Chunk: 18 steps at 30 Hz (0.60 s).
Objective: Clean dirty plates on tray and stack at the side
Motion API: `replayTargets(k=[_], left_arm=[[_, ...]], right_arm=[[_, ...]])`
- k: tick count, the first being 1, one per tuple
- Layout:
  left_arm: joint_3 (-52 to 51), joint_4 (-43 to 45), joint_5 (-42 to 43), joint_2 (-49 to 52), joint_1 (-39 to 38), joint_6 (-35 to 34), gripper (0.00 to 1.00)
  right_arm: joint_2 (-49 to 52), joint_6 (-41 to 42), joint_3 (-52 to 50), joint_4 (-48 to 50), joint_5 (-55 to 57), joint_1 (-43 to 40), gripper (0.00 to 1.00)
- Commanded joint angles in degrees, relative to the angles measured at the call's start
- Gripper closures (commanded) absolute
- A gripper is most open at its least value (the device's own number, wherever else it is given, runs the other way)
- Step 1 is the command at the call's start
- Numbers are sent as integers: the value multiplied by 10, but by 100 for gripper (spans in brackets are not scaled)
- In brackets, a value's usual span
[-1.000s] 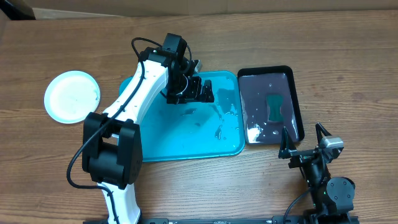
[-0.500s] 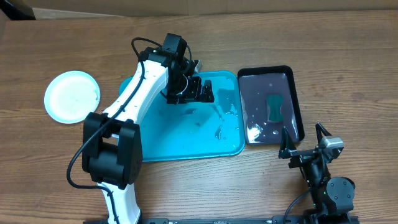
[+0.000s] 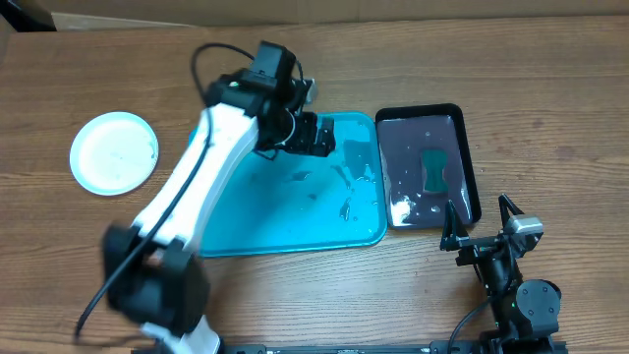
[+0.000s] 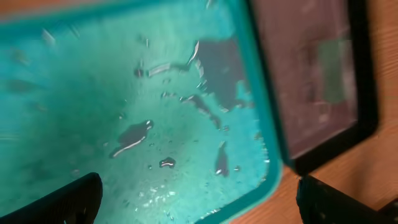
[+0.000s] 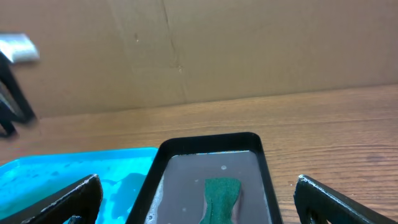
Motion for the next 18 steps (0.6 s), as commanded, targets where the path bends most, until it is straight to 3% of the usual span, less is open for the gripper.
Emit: replayTargets(k=[1,8,13,18], left_arm=[[2,0,-17,-117,-1,10,0],[2,0,-18,-295,14,12,0],[-23,-2,-58,-419,109,34,0],[-125,9,-63,-533,199,35,0]], right_arm=[[-5,3,-6,4,-3,-2,0],[-5,2,-6,4,-3,-2,0],[-5,3,-6,4,-3,-2,0],[-5,2,-6,4,-3,-2,0]])
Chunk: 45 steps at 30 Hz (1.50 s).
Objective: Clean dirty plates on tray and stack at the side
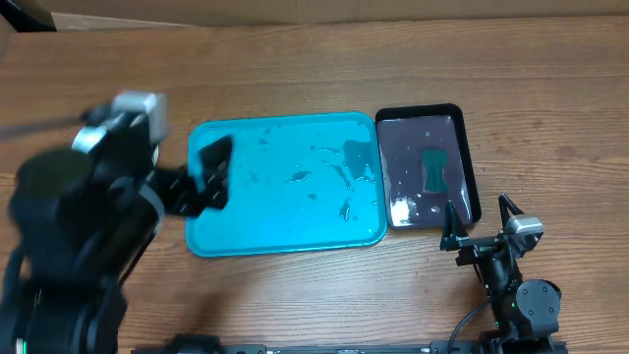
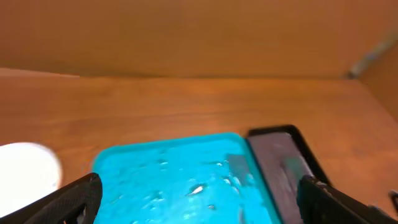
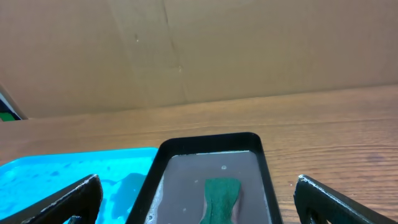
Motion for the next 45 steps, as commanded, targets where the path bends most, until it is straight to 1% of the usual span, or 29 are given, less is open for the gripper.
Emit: replayTargets(k=[1,5,6,9,13,15,17,19,21,23,27,32,35,39,45], left_arm=[[-99,13,-14,-86,55,17,0],[-199,33,-34,-184,65,19,0],[-249,61,-30,-233,65,18,0],[-332,159,-24,-301,65,-1,0],[-459,371,-24,-375,65,-33,0],[-530,506,-24,-407,65,-54,0],[-588,623,-25,-432,65,-72,0],[-652,755,-25,-457,65,-80,0],[-701,844,-30,-477,65,-80,0],[-739,889,-41,-497,65,-80,1],[-793,888,-56,-549,65,-80,0],[-832,892,-60,-551,65,-84,0],[-849,861,-64,-551,65,-85,1],[-873,784,-71,-551,63,-84,0],[-875,576,-72,-551,63,-84,0]], right_arm=[[-5,2,-6,5,-3,-2,0],[-5,2,-6,5,-3,-2,0],[-5,2,-6,5,-3,-2,0],[-5,2,-6,5,-3,-2,0],[-5,2,-6,5,-3,-2,0],[-5,2,-6,5,-3,-2,0],[-5,2,-6,5,-3,-2,0],[-5,2,-6,5,-3,-2,0],[-5,2,-6,5,-3,-2,0],[-5,2,-6,5,-3,-2,0],[-5,2,-6,5,-3,-2,0],[-5,2,-6,5,-3,-2,0],[-5,2,-6,5,-3,-2,0],[-5,2,-6,5,-3,-2,0],[-5,2,-6,5,-3,-2,0]])
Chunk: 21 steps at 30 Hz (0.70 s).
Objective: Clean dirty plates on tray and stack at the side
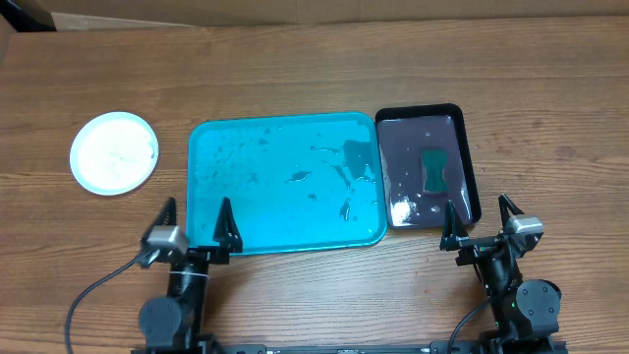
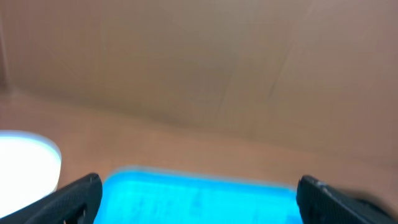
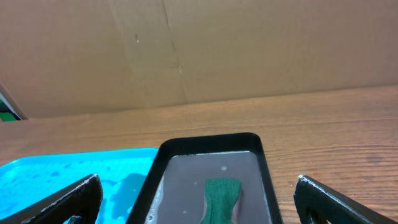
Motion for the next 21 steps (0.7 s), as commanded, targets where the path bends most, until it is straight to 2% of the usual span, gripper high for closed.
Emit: replayTargets(k=[1,21], left_arm=[[-3,-73,-9,-7,2,-3,0],[-3,-70,-11,-6,2,-3,0]], right_arm=[[-5,3,-6,4,-3,-2,0],[-5,3,-6,4,-3,-2,0]])
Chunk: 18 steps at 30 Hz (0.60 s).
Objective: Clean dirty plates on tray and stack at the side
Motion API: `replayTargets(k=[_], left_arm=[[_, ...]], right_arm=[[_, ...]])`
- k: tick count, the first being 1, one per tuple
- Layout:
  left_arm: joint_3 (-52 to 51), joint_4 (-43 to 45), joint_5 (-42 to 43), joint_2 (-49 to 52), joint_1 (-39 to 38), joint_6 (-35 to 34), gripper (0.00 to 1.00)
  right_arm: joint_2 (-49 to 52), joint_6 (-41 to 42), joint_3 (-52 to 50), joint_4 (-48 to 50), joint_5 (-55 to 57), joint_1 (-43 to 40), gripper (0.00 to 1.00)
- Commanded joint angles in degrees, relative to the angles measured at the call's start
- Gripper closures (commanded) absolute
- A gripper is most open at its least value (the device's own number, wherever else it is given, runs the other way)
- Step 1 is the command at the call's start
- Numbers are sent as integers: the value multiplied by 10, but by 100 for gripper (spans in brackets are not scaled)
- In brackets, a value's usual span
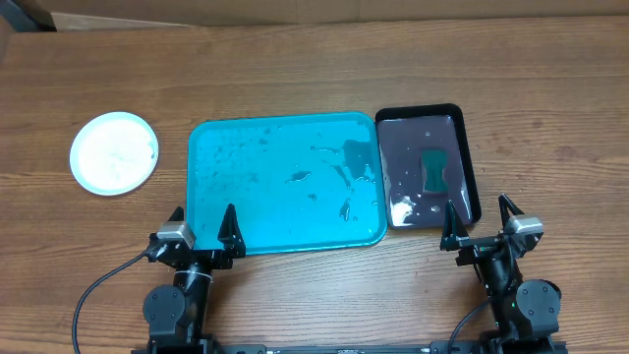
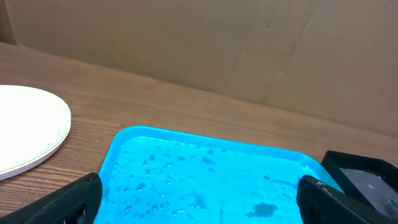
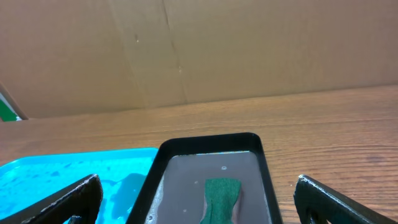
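Note:
A wet turquoise tray (image 1: pixel 285 187) lies mid-table with no plate on it; it shows too in the left wrist view as the tray (image 2: pixel 205 174). A white plate (image 1: pixel 114 152) rests on the wood to its left, also the plate (image 2: pixel 25 127). A black tray of water (image 1: pixel 428 167) holds a green sponge (image 1: pixel 433 169), seen as the sponge (image 3: pixel 222 198). My left gripper (image 1: pixel 201 232) sits open at the turquoise tray's near edge, holding nothing. My right gripper (image 1: pixel 480 220) sits open at the black tray's near edge, holding nothing.
A brown cardboard wall (image 3: pixel 199 50) stands along the table's far edge. Bare wooden tabletop (image 1: pixel 550 108) stretches right of the black tray. Both arm bases (image 1: pixel 521 300) sit at the near edge of the table.
My left gripper has shifted slightly at the near edge of the turquoise tray and its view has sharpened. The right arm, plate, trays and sponge have not moved.
My left arm was stretched over the turquoise tray's far side, gripper open, with the white plate lying at the left. Then it was drawn back over the table's left. Later it sat folded at the near edge, where it stays. The right arm never moved.

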Motion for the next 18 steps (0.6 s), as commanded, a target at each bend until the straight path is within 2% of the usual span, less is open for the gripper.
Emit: replayTargets(k=[1,18], left_arm=[[-2,-2,-5,-6,2,-3,0],[-2,-2,-5,-6,-7,-3,0]], right_arm=[[-5,3,-6,5,-3,-2,0],[-5,2,-6,5,-3,-2,0]])
